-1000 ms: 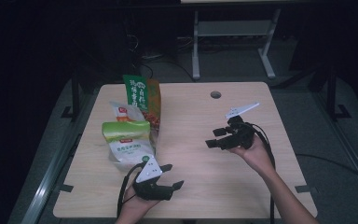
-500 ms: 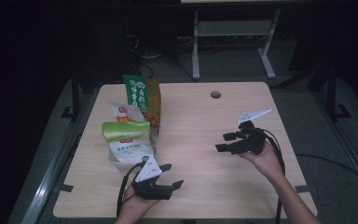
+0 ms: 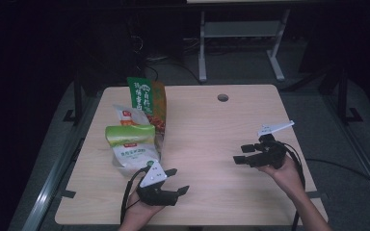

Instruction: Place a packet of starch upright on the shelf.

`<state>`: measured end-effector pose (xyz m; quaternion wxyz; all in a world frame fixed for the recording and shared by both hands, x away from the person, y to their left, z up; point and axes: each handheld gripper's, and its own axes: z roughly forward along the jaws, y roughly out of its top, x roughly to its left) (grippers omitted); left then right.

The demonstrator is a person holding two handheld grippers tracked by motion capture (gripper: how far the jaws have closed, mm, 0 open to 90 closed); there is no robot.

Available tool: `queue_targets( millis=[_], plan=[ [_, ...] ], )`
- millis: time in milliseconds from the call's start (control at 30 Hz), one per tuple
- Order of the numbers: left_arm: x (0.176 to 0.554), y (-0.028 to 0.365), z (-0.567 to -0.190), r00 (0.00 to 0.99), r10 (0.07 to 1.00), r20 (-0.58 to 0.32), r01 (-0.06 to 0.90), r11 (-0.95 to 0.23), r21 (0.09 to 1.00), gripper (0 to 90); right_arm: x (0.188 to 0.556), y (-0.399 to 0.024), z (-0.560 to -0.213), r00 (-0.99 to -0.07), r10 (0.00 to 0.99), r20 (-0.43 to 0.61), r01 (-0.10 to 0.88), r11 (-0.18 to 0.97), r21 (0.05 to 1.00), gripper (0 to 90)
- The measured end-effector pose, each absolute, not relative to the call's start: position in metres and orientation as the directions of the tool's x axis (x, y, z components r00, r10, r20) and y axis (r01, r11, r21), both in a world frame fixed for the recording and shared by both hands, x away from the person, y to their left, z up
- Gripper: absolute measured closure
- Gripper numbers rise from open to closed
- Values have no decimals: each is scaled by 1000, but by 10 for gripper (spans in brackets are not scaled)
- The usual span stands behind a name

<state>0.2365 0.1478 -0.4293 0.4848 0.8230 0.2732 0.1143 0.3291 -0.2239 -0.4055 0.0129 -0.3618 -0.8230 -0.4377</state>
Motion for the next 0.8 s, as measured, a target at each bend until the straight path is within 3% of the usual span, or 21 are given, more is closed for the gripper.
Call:
queue_targets(
  millis=[800],
  plan=[
    [236,148,-432,824,561,-76,347,-393,852,288,286,-267,-433,-682,627,375,654,295,697,309]
  ],
)
